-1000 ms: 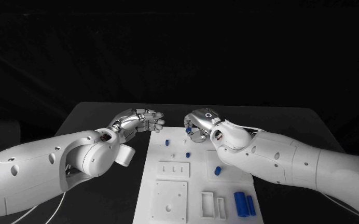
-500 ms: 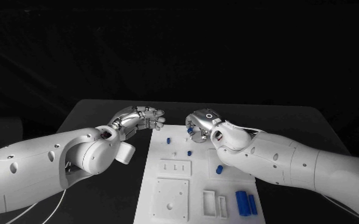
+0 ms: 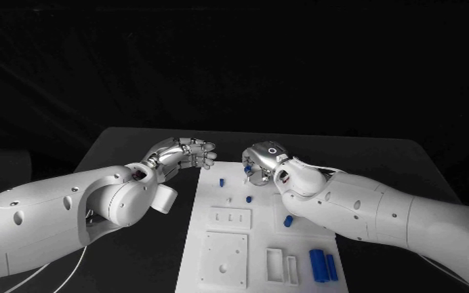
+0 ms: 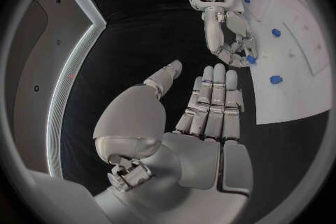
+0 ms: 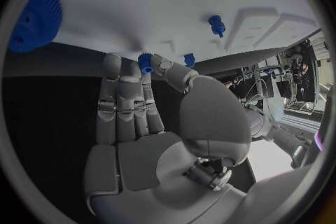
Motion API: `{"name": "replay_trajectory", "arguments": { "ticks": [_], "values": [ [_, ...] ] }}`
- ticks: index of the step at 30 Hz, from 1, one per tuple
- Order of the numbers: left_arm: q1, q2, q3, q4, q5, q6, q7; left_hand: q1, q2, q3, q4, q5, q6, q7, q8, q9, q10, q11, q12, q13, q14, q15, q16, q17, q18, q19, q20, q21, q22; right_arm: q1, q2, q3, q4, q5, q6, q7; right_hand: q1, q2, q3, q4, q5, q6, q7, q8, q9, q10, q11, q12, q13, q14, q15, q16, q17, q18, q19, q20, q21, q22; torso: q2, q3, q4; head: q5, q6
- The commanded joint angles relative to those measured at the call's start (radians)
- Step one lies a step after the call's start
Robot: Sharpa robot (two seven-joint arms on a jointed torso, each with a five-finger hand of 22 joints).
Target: Assemble the parts on the task board
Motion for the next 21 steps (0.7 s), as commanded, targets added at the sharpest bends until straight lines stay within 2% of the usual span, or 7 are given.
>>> {"name": "replay_trajectory", "arguments": {
  "ticks": [1,5,12,14,18,19,21],
  "values": [
    [0.002,0.002,0.001,0.003,-0.009,0.008,0.003,-0.01,-0.001,0.0,-0.004,-0.004,0.007,0.016,-0.005,-0.001,0.009,0.001,-0.004,-0.002,0.005,0.0,-0.003,0.001,0.014,-0.003,-0.002,0.0,0.006,-0.002,0.005,-0.001,-0.004,-0.012,0.0,-0.006,0.009,0.002,0.006,-0.001,0.003,0.005,0.001,0.004,0.002,0.014,-0.004,0.001,0.017,-0.02,-0.014,0.004,-0.001,0.021,0.003,0.001,-0.005,0.002,0.001,-0.0009,-0.0009,0.002,0.002],
    [0.003,0.002,0.001,0.004,-0.011,0.008,0.001,-0.011,-0.002,0.001,-0.005,-0.004,0.006,0.017,-0.006,-0.001,0.009,0.001,-0.004,-0.002,0.005,0.0,-0.004,0.001,0.014,-0.004,-0.002,0.0,0.006,-0.002,0.008,-0.001,-0.007,-0.007,0.003,-0.003,0.008,-0.002,0.01,0.001,0.003,0.003,0.002,0.002,0.004,0.012,-0.003,-0.001,0.021,-0.021,-0.014,0.004,-0.003,0.021,0.002,0.001,-0.006,0.003,0.001,-0.0019,-0.0003,0.001,0.003],
    [0.005,0.002,0.001,0.006,-0.011,0.007,0.001,-0.012,-0.002,0.001,-0.006,-0.005,0.006,0.017,-0.006,-0.001,0.009,0.001,-0.005,-0.002,0.005,0.0,-0.004,0.001,0.014,-0.004,-0.002,0.0,0.006,-0.002,0.01,-0.001,-0.015,0.028,0.034,0.003,0.006,-0.019,0.019,0.007,0.003,-0.005,0.005,-0.005,0.006,0.002,0.0,-0.009,0.028,-0.022,-0.01,0.003,-0.008,0.021,0.001,0.002,-0.01,0.005,0.002,-0.0008,-0.0011,0.005,0.005],
    [0.006,0.002,0.001,0.009,-0.014,0.008,0.0,-0.013,-0.003,0.001,-0.006,-0.005,0.005,0.017,-0.006,-0.001,0.009,0.001,-0.005,-0.002,0.005,0.0,-0.004,0.001,0.014,-0.004,-0.002,0.0,0.006,-0.002,0.007,-0.001,-0.014,0.042,0.036,0.008,-0.011,-0.049,0.013,0.016,0.003,-0.041,0.02,-0.027,-0.001,-0.036,0.013,-0.031,0.023,-0.025,0.001,0.001,-0.011,0.021,-0.002,0.005,-0.013,0.006,0.002,-0.0013,-0.0011,0.007,0.007],
    [0.006,0.001,0.001,0.008,-0.015,0.007,-0.001,-0.013,-0.003,0.002,-0.007,-0.005,0.005,0.017,-0.007,-0.001,0.009,0.001,-0.005,-0.002,0.005,0.0,-0.004,0.002,0.014,-0.004,-0.002,0.0,0.006,-0.002,0.006,-0.001,-0.013,0.061,0.029,0.013,-0.03,-0.092,-0.009,0.036,0.002,-0.111,0.052,-0.067,-0.014,-0.111,0.044,-0.076,0.01,-0.021,0.032,0.007,-0.013,0.021,0.001,0.005,-0.016,0.009,0.003,-0.0007,-0.0023,0.009,0.009],
    [0.007,0.001,0.001,0.008,-0.015,0.006,0.0,-0.014,-0.003,0.002,-0.007,-0.005,0.005,0.017,-0.007,-0.001,0.009,0.001,-0.005,-0.002,0.005,0.0,-0.004,0.002,0.014,-0.004,-0.002,0.0,0.006,-0.002,0.005,-0.001,-0.011,0.07,0.025,0.015,-0.036,-0.097,-0.028,0.039,0.003,-0.137,0.064,-0.081,-0.019,-0.141,0.055,-0.081,0.002,-0.022,0.042,0.01,-0.014,0.021,-0.001,0.005,-0.018,0.011,0.003,-0.0001,-0.0026,0.009,0.01],
    [0.007,0.001,0.001,0.009,-0.015,0.005,0.0,-0.015,-0.003,0.002,-0.007,-0.006,0.004,0.018,-0.007,-0.001,0.009,0.001,-0.005,-0.002,0.005,0.0,-0.004,0.002,0.014,-0.004,-0.002,0.0,0.007,-0.002,0.003,-0.001,-0.008,0.09,0.023,0.013,-0.044,-0.101,-0.051,0.038,0.003,-0.159,0.073,-0.093,-0.024,-0.168,0.062,-0.081,-0.006,-0.025,0.05,0.011,-0.016,0.021,-0.004,0.006,-0.021,0.013,0.003,0.0001,-0.0024,0.01,0.01]
  ]
}}
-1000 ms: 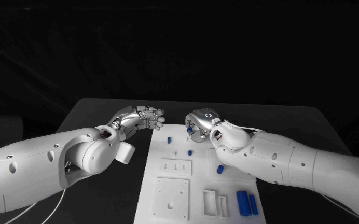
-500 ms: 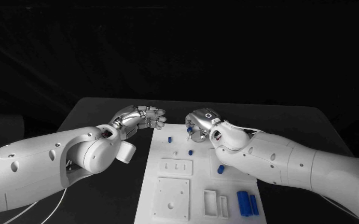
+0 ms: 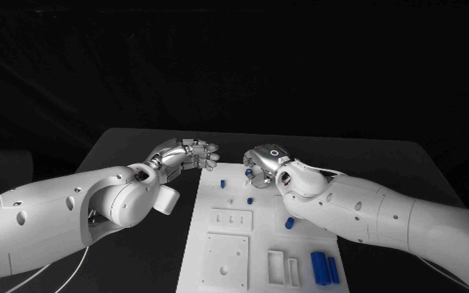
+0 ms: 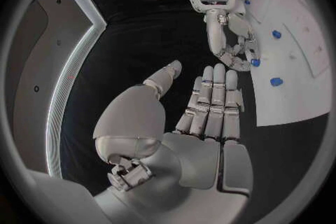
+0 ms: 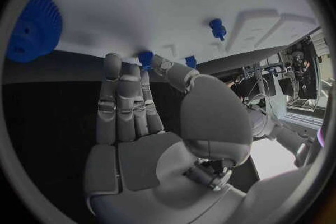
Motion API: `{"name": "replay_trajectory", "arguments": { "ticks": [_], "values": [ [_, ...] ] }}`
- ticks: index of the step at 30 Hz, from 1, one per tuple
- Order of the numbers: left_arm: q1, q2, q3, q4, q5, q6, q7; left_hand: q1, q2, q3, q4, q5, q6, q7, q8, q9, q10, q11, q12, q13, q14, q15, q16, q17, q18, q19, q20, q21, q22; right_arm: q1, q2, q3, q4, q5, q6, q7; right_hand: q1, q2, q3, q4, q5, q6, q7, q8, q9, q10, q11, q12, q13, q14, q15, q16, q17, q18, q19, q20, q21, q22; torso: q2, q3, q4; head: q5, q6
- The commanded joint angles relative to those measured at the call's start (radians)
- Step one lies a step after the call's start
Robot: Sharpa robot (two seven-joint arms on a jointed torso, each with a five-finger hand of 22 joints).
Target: Assemble the parts on the task board
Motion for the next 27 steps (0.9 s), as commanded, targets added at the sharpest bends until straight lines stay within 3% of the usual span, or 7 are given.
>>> {"name": "replay_trajectory", "arguments": {
  "ticks": [1,5,12,15,16,21,27],
  "values": [
    [0.002,0.0,0.001,0.003,-0.008,0.005,0.005,-0.014,0.001,-0.001,-0.004,-0.007,0.004,0.018,-0.007,-0.002,0.009,0.002,-0.006,-0.002,0.005,0.0,-0.005,0.001,0.014,-0.004,-0.002,0.001,0.007,0.0,-0.004,0.0,0.006,0.065,0.004,0.012,-0.011,-0.01,-0.031,-0.001,0.006,-0.03,0.012,-0.017,-0.007,-0.041,0.01,-0.006,-0.012,-0.005,0.016,0.007,-0.002,0.021,-0.001,0.003,-0.007,0.003,0.0,0.0014,-0.0001,0.001,0.001],
    [0.002,0.001,0.001,-0.001,-0.008,0.005,0.005,-0.02,0.001,-0.001,-0.003,-0.013,0.002,0.019,-0.008,-0.002,0.008,0.002,-0.006,-0.002,0.005,0.0,-0.005,0.002,0.013,-0.005,-0.002,0.001,0.008,0.0,-0.02,0.0,0.027,0.08,-0.009,0.016,-0.032,-0.01,-0.061,0.008,0.008,-0.062,0.028,-0.034,-0.017,-0.09,0.027,-0.004,-0.031,-0.009,0.031,0.01,-0.005,0.021,-0.001,0.005,-0.012,0.003,0.0,0.0011,0.0001,0.0,0.004],
    [0.002,-0.01,0.001,-0.003,0.009,0.002,0.002,-0.023,0.001,-0.001,-0.002,-0.014,0.001,0.019,-0.009,-0.002,0.008,0.002,-0.007,-0.002,0.005,0.0,-0.005,0.002,0.013,-0.005,-0.002,0.001,0.008,0.011,-0.098,0.01,0.137,0.111,-0.033,0.025,-0.029,-0.01,-0.07,0.019,0.013,-0.056,0.027,-0.031,-0.018,-0.077,0.025,0.008,-0.035,-0.008,0.029,0.021,-0.006,0.021,0.009,0.002,-0.015,0.003,-0.001,0.0029,-0.0052,-0.006,0.013],
    [0.002,-0.01,0.001,-0.009,0.009,0.002,0.004,-0.024,0.001,0.0,-0.003,-0.014,0.001,0.019,-0.009,-0.002,0.008,0.002,-0.007,-0.002,0.005,0.0,-0.005,0.002,0.014,-0.005,-0.002,0.001,0.008,0.024,-0.138,0.028,0.176,0.128,-0.035,0.034,-0.021,-0.009,-0.07,0.024,0.014,-0.045,0.022,-0.024,-0.017,-0.044,0.011,0.024,-0.029,-0.004,0.016,0.032,-0.004,0.021,0.02,-0.003,-0.013,0.004,-0.003,0.004,-0.0116,-0.005,0.019],
    [0.002,-0.008,0.001,-0.013,0.009,0.003,0.005,-0.024,0.001,0.0,-0.003,-0.014,0.001,0.019,-0.009,-0.002,0.008,0.002,-0.007,-0.002,0.005,0.0,-0.005,0.002,0.014,-0.005,-0.002,0.001,0.008,0.025,-0.154,0.044,0.189,0.137,-0.032,0.036,-0.018,-0.009,-0.071,0.024,0.014,-0.041,0.021,-0.022,-0.017,-0.033,0.007,0.029,-0.027,-0.003,0.013,0.034,-0.004,0.021,0.022,-0.004,-0.013,0.004,-0.005,0.0048,-0.0141,-0.006,0.019],
    [0.002,-0.003,0.0,-0.027,0.009,0.009,0.004,-0.023,0.001,0.0,-0.003,-0.014,0.001,0.019,-0.009,-0.002,0.008,0.002,-0.007,-0.002,0.005,0.0,-0.006,0.002,0.014,-0.005,-0.002,0.001,0.008,0.04,-0.229,0.073,0.228,0.153,0.015,0.051,-0.01,-0.009,-0.083,0.024,0.015,-0.029,0.012,-0.016,-0.015,0.059,-0.024,0.08,0.008,-0.001,-0.018,0.046,-0.003,0.021,0.031,-0.007,-0.012,0.01,-0.013,0.0049,-0.0243,-0.01,0.028],
    [0.001,0.004,0.0,-0.05,0.009,0.021,0.004,-0.023,0.001,0.001,-0.004,-0.014,0.001,0.019,-0.009,-0.002,0.008,0.002,-0.007,-0.002,0.004,0.0,-0.006,0.002,0.014,-0.005,-0.002,0.001,0.008,0.05,-0.295,0.085,0.229,0.221,0.075,0.082,-0.018,-0.007,-0.133,0.019,0.029,-0.044,-0.016,-0.028,-0.021,0.175,-0.06,0.193,0.136,0.001,-0.049,0.075,0.006,0.021,0.049,-0.018,0.0,0.031,-0.024,0.0081,-0.0373,-0.01,0.027]
  ]
}}
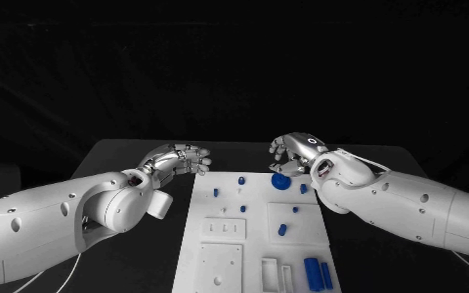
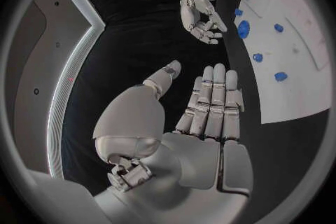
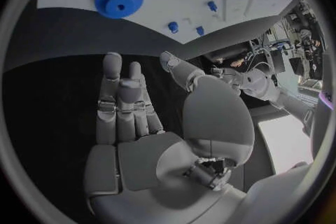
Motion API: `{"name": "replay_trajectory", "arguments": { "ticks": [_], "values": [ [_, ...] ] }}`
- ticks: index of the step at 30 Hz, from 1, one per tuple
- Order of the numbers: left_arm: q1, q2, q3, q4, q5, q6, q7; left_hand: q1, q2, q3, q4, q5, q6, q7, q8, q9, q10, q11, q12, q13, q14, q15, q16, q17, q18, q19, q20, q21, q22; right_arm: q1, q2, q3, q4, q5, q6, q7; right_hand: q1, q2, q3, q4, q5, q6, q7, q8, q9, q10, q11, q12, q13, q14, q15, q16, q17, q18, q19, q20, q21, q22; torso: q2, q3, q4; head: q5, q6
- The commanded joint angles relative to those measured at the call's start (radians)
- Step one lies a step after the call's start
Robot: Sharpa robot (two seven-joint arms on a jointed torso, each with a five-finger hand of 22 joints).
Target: Assemble the parts on the task board
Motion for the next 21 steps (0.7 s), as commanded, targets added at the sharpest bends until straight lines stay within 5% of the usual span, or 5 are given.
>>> {"name": "replay_trajectory", "arguments": {
  "ticks": [1,4,5,8,21],
  "values": [
    [0.001,0.005,0.0,-0.011,0.006,0.02,0.007,-0.011,0.002,0.001,-0.004,-0.007,0.001,0.019,-0.005,-0.001,0.008,0.002,-0.004,-0.001,0.004,0.0,-0.006,0.001,0.014,-0.005,-0.002,0.001,0.008,0.0,-0.019,0.0,-0.003,0.08,0.084,0.041,-0.001,0.001,-0.024,-0.004,0.014,-0.009,-0.015,-0.01,-0.004,0.055,-0.012,0.075,0.084,-0.005,-0.027,0.012,0.004,0.025,0.012,-0.002,0.008,0.007,-0.01,0.0031,-0.0119,0.002,0.0],
    [0.001,-0.001,0.0,-0.012,0.006,0.018,0.007,-0.011,0.002,0.001,-0.004,-0.007,0.001,0.019,-0.005,-0.001,0.008,0.002,-0.004,-0.001,0.004,0.0,-0.006,0.001,0.014,-0.005,-0.002,0.001,0.008,0.0,-0.022,0.0,-0.018,0.096,0.13,0.047,0.002,-0.006,-0.047,-0.012,0.023,-0.015,-0.026,-0.016,-0.006,0.081,-0.021,0.23,0.217,-0.005,-0.04,0.017,0.005,0.025,0.016,-0.002,0.006,0.009,-0.012,0.0064,-0.0159,0.002,0.001],
    [0.001,-0.001,0.0,-0.013,0.006,0.018,0.007,-0.011,0.002,0.001,-0.005,-0.007,0.001,0.019,-0.005,-0.001,0.008,0.002,-0.004,-0.001,0.004,0.0,-0.006,0.001,0.014,-0.005,-0.003,0.001,0.008,0.0,-0.021,0.0,-0.023,0.093,0.14,0.048,0.003,0.014,-0.059,-0.013,0.039,-0.014,-0.038,-0.018,-0.007,0.026,-0.032,0.383,0.36,-0.004,-0.034,0.023,0.006,0.025,0.023,-0.004,0.006,0.01,-0.012,0.0075,-0.0177,0.003,0.0],
    [0.001,0.0,0.0,-0.015,0.006,0.022,0.007,-0.011,0.002,0.002,-0.005,-0.007,0.0,0.019,-0.005,-0.001,0.008,0.002,-0.004,-0.001,0.004,0.0,-0.006,0.001,0.014,-0.005,-0.003,0.001,0.008,0.0,-0.013,-0.001,-0.046,0.092,0.164,0.048,-0.002,0.018,-0.067,-0.006,0.043,-0.014,-0.029,-0.026,-0.012,-0.162,-0.025,0.737,0.694,-0.001,-0.034,0.051,0.018,0.024,0.041,-0.01,0.011,0.021,-0.012,0.0098,-0.0194,-0.001,-0.004],
    [0.001,0.0,0.0,-0.02,0.003,0.027,0.007,-0.011,0.003,0.003,-0.006,-0.007,0.0,0.019,-0.006,-0.001,0.008,0.002,-0.004,-0.001,0.004,0.0,-0.006,0.002,0.014,-0.005,-0.003,0.001,0.008,-0.037,0.024,-0.001,-0.115,0.096,0.223,0.065,-0.008,0.026,-0.084,-0.008,0.059,-0.042,-0.006,-0.05,-0.023,-0.211,-0.004,0.912,0.823,-0.01,-0.018,0.12,0.069,0.025,0.059,-0.03,0.06,0.028,-0.008,0.0113,-0.0142,-0.003,-0.021]
  ]
}}
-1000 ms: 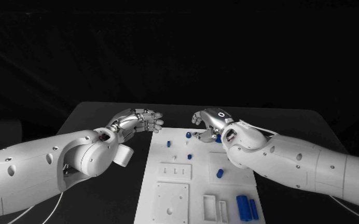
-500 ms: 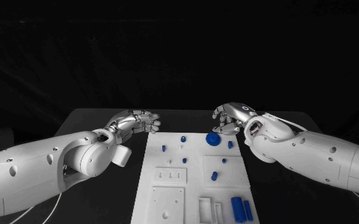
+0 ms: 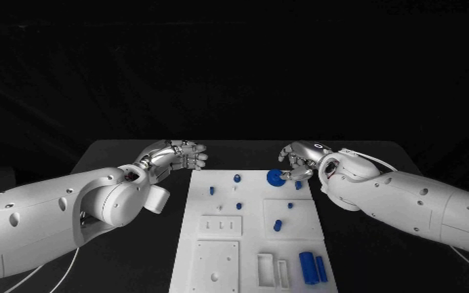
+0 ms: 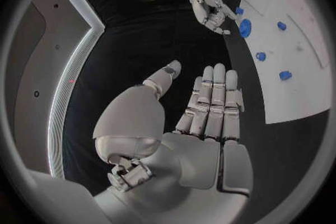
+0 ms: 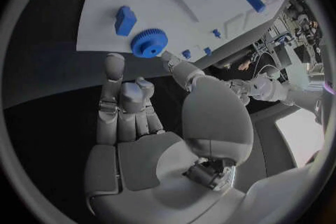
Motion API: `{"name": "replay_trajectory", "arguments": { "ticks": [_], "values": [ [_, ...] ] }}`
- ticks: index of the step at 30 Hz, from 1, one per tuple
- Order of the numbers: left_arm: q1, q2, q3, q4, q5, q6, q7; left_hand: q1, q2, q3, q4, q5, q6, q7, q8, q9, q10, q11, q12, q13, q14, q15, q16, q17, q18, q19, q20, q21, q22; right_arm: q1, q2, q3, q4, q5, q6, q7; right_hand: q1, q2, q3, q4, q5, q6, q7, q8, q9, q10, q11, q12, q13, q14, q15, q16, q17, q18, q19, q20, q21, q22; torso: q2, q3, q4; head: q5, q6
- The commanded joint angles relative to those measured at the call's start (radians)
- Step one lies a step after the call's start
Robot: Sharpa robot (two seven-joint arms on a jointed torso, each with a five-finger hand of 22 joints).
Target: Assemble the parts on the task board
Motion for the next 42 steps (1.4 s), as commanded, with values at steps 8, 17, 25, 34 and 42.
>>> {"name": "replay_trajectory", "arguments": {
  "ticks": [8,17,25,34,42],
  "values": [
    [0.001,-0.009,0.001,0.006,-0.001,0.02,0.005,-0.011,0.002,0.001,-0.005,-0.007,0.0,0.019,-0.006,-0.001,0.008,0.002,-0.004,-0.002,0.004,0.0,-0.006,0.001,0.015,-0.005,-0.003,0.001,0.008,-0.008,0.025,0.0,-0.014,-0.014,0.055,0.019,-0.004,0.021,-0.015,-0.011,0.009,0.005,-0.002,0.001,0.0,-0.009,0.002,0.028,0.011,-0.004,0.001,0.015,0.01,0.013,0.009,-0.014,0.023,0.026,0.008,0.005,0.0044,0.0,-0.011],
    [0.001,-0.017,0.001,0.014,-0.006,0.021,0.003,-0.011,0.002,0.001,-0.005,-0.007,0.0,0.019,-0.006,-0.001,0.008,0.002,-0.005,-0.002,0.004,0.0,-0.006,0.001,0.015,-0.005,-0.003,0.001,0.009,-0.008,0.032,-0.002,-0.018,-0.048,0.057,-0.002,-0.003,0.035,-0.014,-0.023,0.004,0.023,-0.008,0.01,0.003,-0.006,-0.004,0.047,0.019,-0.003,-0.004,0.025,0.018,0.013,0.01,-0.018,0.04,0.026,0.016,0.0091,0.0107,-0.004,-0.01],
    [0.001,-0.015,0.001,0.01,-0.009,0.024,0.002,-0.011,0.001,0.002,-0.006,-0.007,0.0,0.019,-0.006,-0.001,0.008,0.002,-0.005,-0.002,0.004,0.0,-0.007,0.001,0.014,-0.005,-0.003,0.001,0.009,-0.008,0.03,-0.002,-0.021,-0.057,0.083,-0.013,0.008,0.042,0.009,-0.029,-0.005,0.035,-0.012,0.014,0.004,-0.007,-0.007,0.053,0.02,-0.004,-0.007,0.03,0.024,0.013,0.009,-0.021,0.051,0.025,0.02,0.0107,0.0106,-0.007,-0.012],
    [0.001,-0.016,0.001,0.012,-0.011,0.022,-0.003,-0.012,0.001,0.002,-0.007,-0.008,0.0,0.019,-0.006,-0.001,0.008,0.002,-0.005,-0.002,0.004,0.0,-0.007,0.002,0.015,-0.005,-0.002,0.001,0.009,-0.008,0.031,-0.002,-0.025,-0.071,0.102,-0.024,0.014,0.048,0.035,-0.038,-0.009,0.062,-0.014,0.026,0.007,-0.008,-0.009,0.057,0.019,-0.005,-0.009,0.034,0.028,0.013,0.006,-0.021,0.063,0.025,0.02,0.0116,0.0101,-0.005,-0.018],
    [0.001,-0.018,0.001,0.011,-0.011,0.022,-0.004,-0.012,0.001,0.003,-0.007,-0.008,0.0,0.019,-0.006,-0.001,0.008,0.002,-0.005,-0.002,0.004,0.0,-0.007,0.002,0.015,-0.005,-0.002,0.001,0.009,-0.008,0.027,-0.002,-0.023,-0.071,0.102,-0.023,0.01,0.05,0.04,-0.038,-0.01,0.067,-0.015,0.027,0.008,-0.008,-0.01,0.058,0.018,-0.005,-0.01,0.034,0.029,0.013,0.005,-0.02,0.067,0.025,0.019,0.0109,0.0101,-0.003,-0.02]
  ]
}}
